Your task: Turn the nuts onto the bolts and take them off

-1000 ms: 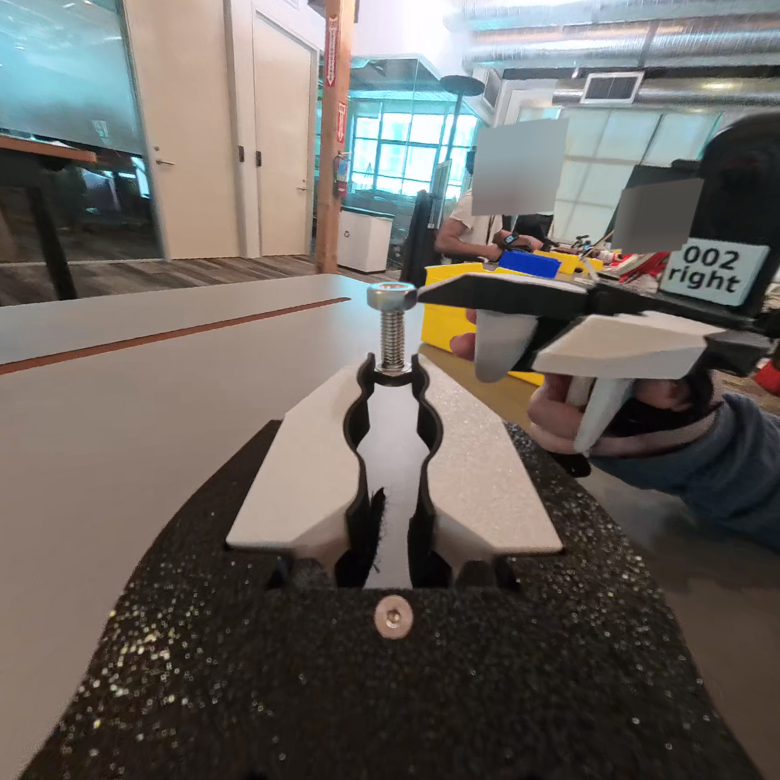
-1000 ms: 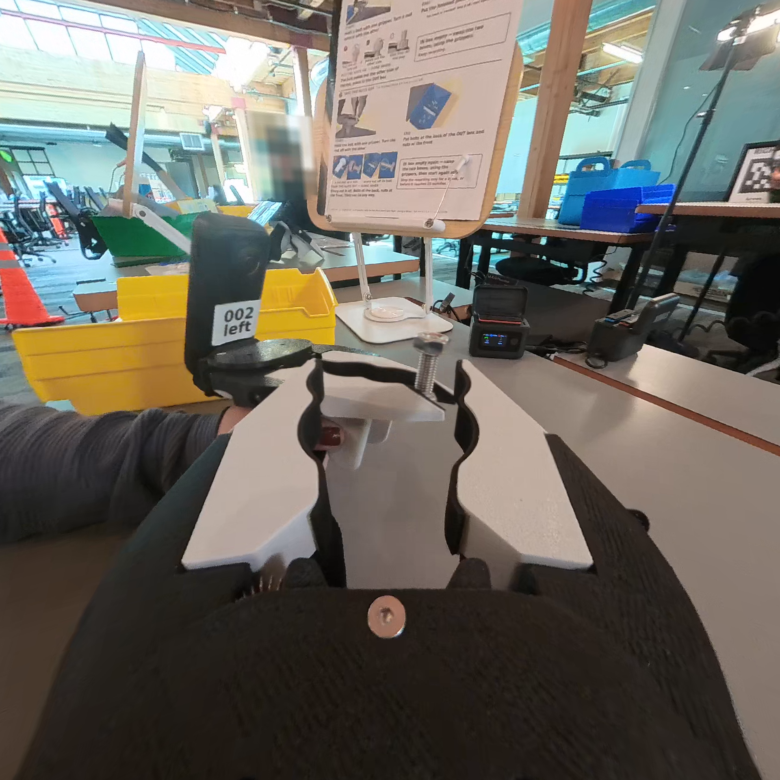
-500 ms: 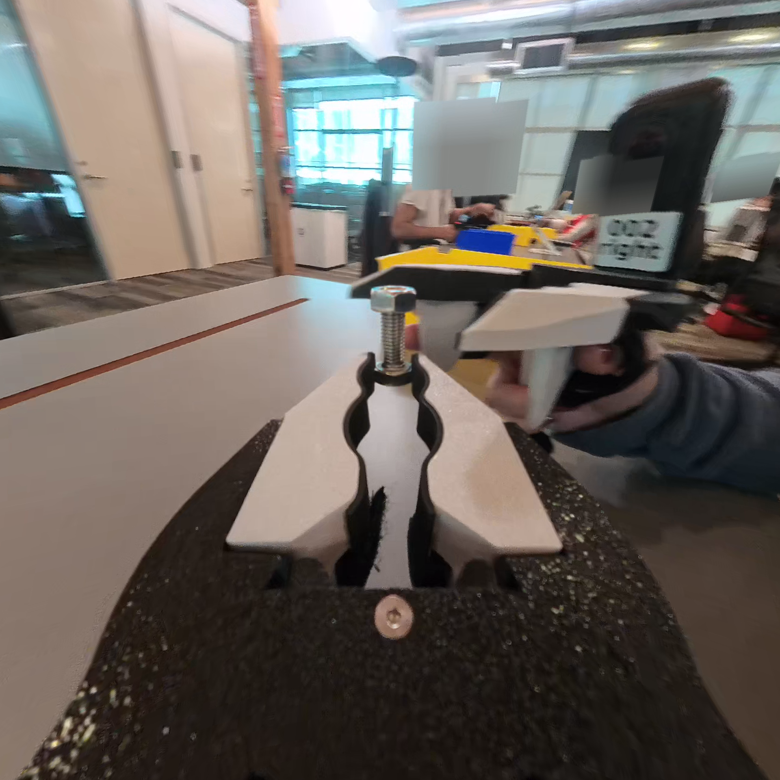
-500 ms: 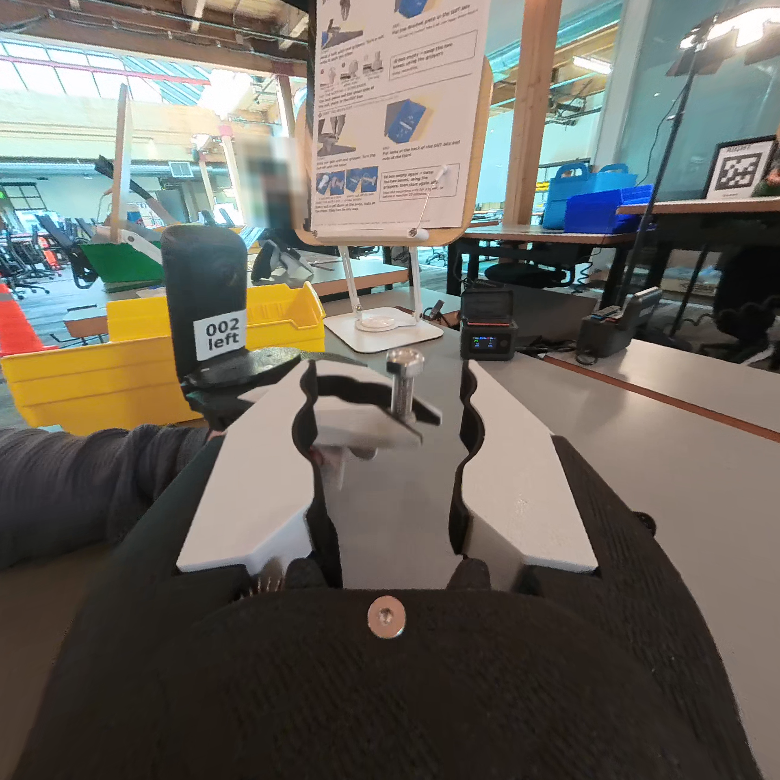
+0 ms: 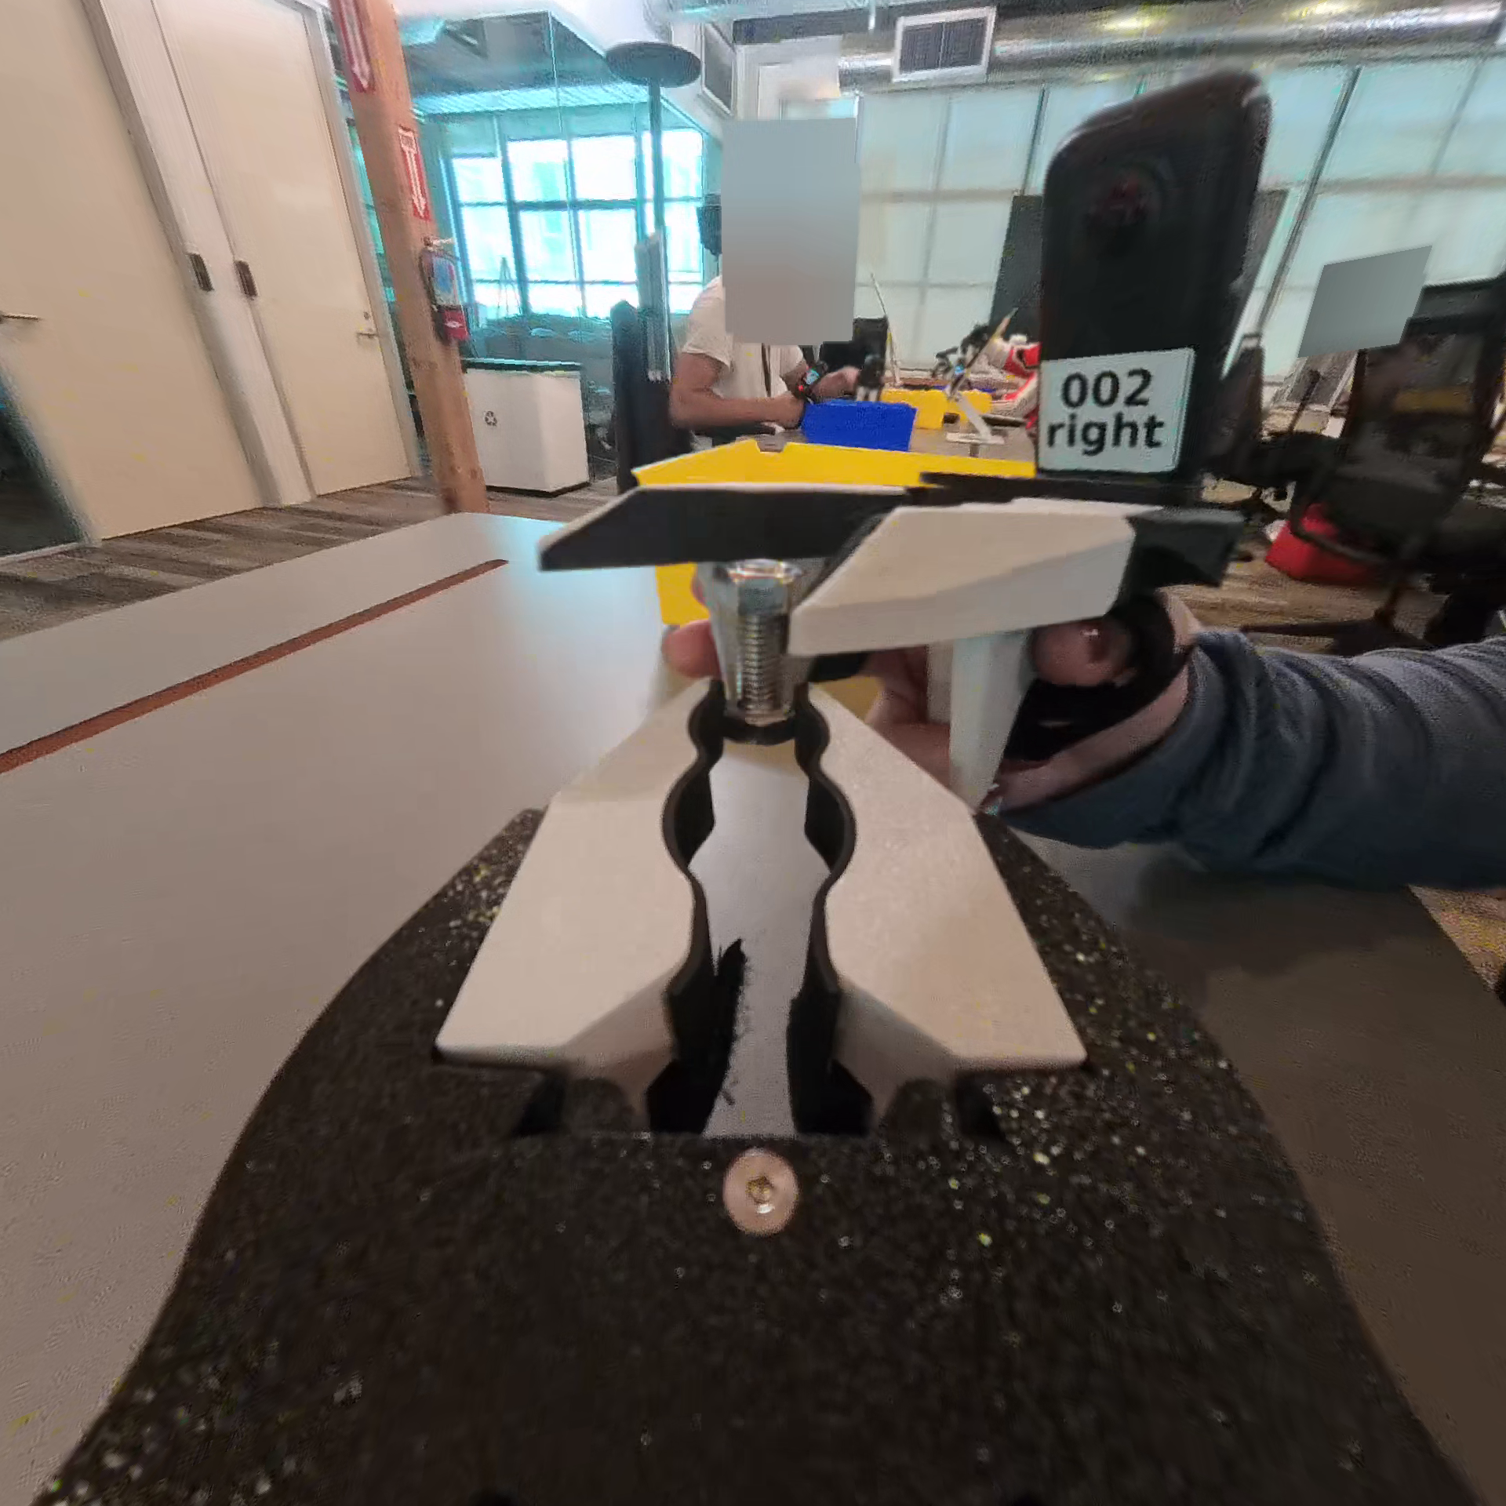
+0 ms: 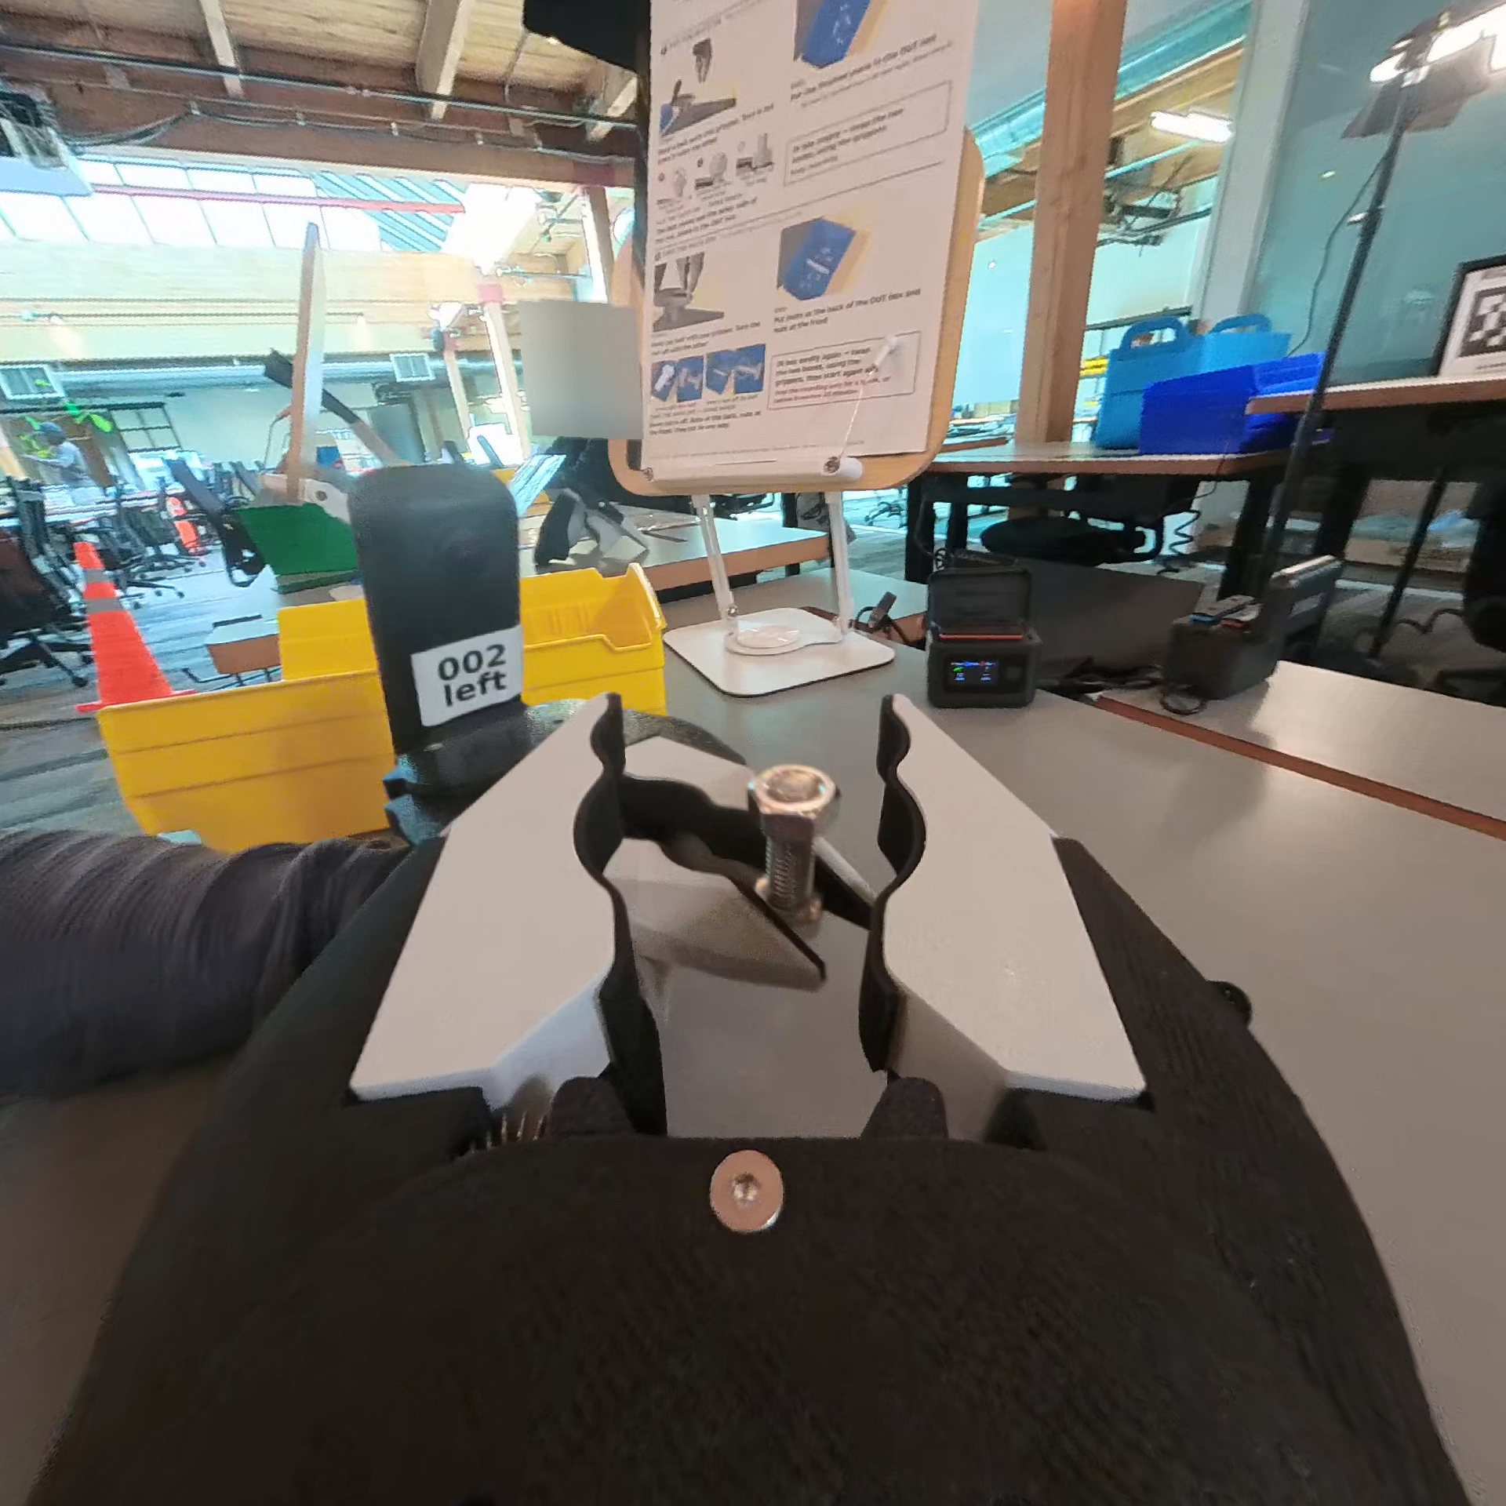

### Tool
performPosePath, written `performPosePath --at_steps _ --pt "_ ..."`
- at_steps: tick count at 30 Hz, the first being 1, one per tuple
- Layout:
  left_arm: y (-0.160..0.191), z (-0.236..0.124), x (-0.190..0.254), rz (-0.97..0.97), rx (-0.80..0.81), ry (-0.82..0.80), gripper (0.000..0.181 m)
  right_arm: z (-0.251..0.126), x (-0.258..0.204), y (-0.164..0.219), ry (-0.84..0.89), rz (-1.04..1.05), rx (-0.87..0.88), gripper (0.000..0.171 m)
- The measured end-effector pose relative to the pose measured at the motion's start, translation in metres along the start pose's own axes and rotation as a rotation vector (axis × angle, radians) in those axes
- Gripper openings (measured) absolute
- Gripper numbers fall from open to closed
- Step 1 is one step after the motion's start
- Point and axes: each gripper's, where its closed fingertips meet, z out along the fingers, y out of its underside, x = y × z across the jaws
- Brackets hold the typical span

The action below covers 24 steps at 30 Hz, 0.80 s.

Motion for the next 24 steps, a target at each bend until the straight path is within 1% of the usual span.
performPosePath --at_steps 2,3,5,7,10,12,13,14,15,16,17,18,19,20,21,22,24 --pt "-0.002 -0.002 -0.007 -0.009 0.015 -0.045 0.015 0.001 -0.007 0.004 -0.047 0.019 -0.022 0.055" --pt "-0.005 -0.006 -0.018 -0.020 0.033 -0.109 0.015 0.002 -0.005 0.005 -0.041 0.029 -0.032 0.059" --pt "-0.010 -0.024 -0.049 -0.041 0.079 -0.285 0.015 0.000 0.000 0.004 -0.022 0.018 -0.032 0.053" --pt "-0.013 -0.026 -0.046 -0.070 0.089 -0.227 0.015 -0.001 0.004 0.002 -0.001 0.016 -0.020 0.054" --pt "-0.007 -0.012 -0.021 -0.020 0.033 -0.108 0.015 -0.001 0.005 0.002 0.017 0.014 -0.011 0.054" --pt "-0.001 -0.005 -0.011 0.018 -0.005 -0.074 0.015 0.000 0.004 0.004 0.003 0.025 -0.019 0.053" --pt "0.001 -0.004 -0.012 0.027 -0.016 -0.093 0.015 0.000 0.001 0.005 -0.010 0.024 -0.030 0.050" --pt "0.001 -0.005 -0.017 0.039 -0.014 -0.128 0.015 0.000 -0.001 0.007 -0.022 0.023 -0.042 0.051" --pt "-0.001 -0.010 -0.028 0.030 -0.006 -0.198 0.015 0.000 0.000 0.007 -0.023 0.021 -0.048 0.054" --pt "-0.004 -0.019 -0.046 0.011 0.017 -0.313 0.015 -0.001 0.001 0.006 -0.018 0.014 -0.049 0.051" --pt "-0.007 -0.028 -0.058 -0.012 0.037 -0.377 0.015 -0.002 0.001 0.006 -0.028 0.009 -0.050 0.039" --pt "-0.009 -0.033 -0.063 -0.021 0.054 -0.385 0.015 -0.003 0.004 0.004 -0.015 0.018 -0.044 0.042" --pt "-0.011 -0.033 -0.060 -0.010 0.063 -0.359 0.015 -0.003 0.008 0.003 0.011 0.029 -0.030 0.049" --pt "-0.013 -0.028 -0.050 0.002 0.070 -0.297 0.015 -0.003 0.010 0.002 0.024 0.025 -0.024 0.051" --pt "-0.012 -0.021 -0.038 0.015 0.060 -0.232 0.015 -0.002 0.011 0.003 0.036 0.013 -0.030 0.055" --pt "-0.009 -0.014 -0.031 0.035 0.031 -0.205 0.015 -0.001 0.011 0.004 0.048 0.003 -0.027 0.058" --pt "-0.003 -0.004 -0.015 0.061 0.000 -0.133 0.015 -0.001 0.007 0.005 0.026 0.016 -0.029 0.056"
